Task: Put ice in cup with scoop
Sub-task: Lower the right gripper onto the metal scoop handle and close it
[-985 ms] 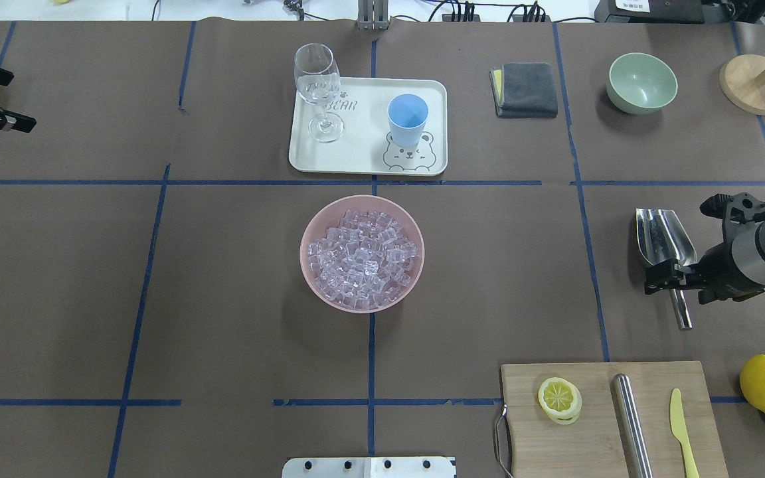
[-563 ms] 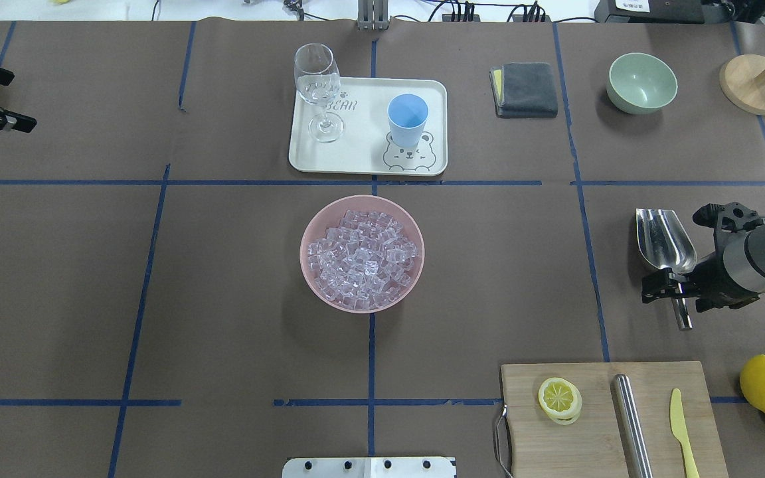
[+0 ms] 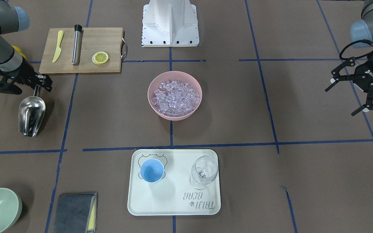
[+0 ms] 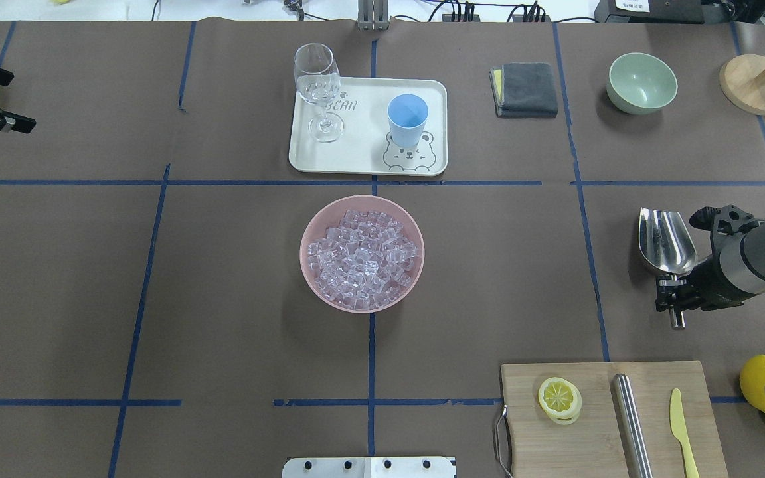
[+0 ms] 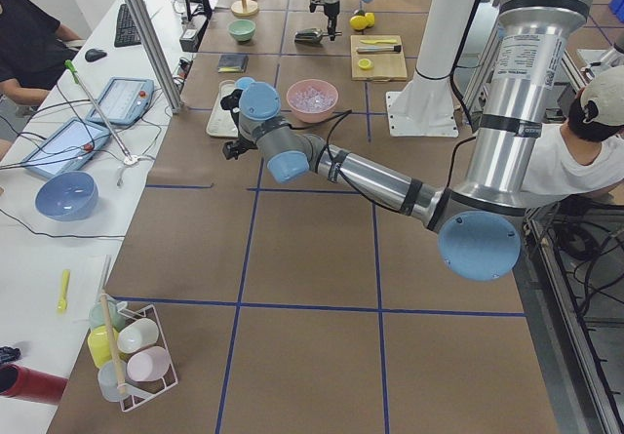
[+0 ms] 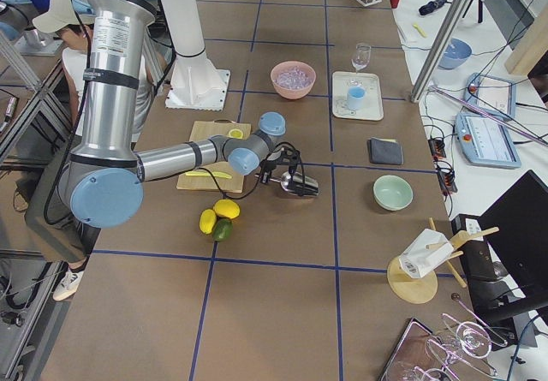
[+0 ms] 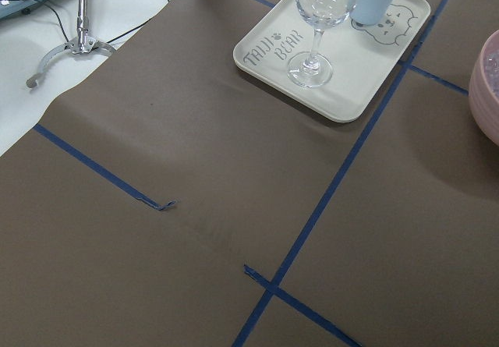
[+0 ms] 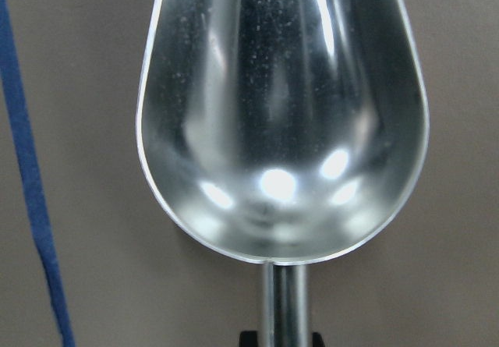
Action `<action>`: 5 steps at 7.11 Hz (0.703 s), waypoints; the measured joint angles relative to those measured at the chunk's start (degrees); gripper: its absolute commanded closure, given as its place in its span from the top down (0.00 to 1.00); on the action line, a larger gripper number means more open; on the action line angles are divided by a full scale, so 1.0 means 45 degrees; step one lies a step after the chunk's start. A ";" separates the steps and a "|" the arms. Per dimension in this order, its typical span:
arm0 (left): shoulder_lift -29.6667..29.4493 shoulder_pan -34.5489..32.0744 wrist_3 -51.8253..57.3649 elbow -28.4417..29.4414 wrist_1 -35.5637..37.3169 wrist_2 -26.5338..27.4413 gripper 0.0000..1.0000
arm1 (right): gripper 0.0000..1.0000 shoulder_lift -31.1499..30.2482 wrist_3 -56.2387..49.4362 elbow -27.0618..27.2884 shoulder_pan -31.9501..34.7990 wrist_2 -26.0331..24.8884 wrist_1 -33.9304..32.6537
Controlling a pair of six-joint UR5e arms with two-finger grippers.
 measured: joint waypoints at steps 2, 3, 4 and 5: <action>-0.0016 0.0012 -0.0038 -0.0035 0.0008 -0.0006 1.00 | 0.00 -0.0122 -0.0048 0.0221 0.0243 0.0035 0.0046; -0.0040 0.0029 -0.0025 -0.0041 0.0001 -0.0009 1.00 | 0.00 -0.0185 -0.0121 0.0622 0.0587 0.0071 0.0063; -0.0069 0.0225 0.0026 -0.0042 -0.0003 -0.0006 1.00 | 0.00 -0.0232 -0.0160 0.1279 0.1016 0.0094 0.0060; -0.0100 0.0778 0.0063 -0.0060 -0.0018 -0.0003 1.00 | 0.00 -0.0224 -0.0178 0.1881 0.1415 0.0100 0.0040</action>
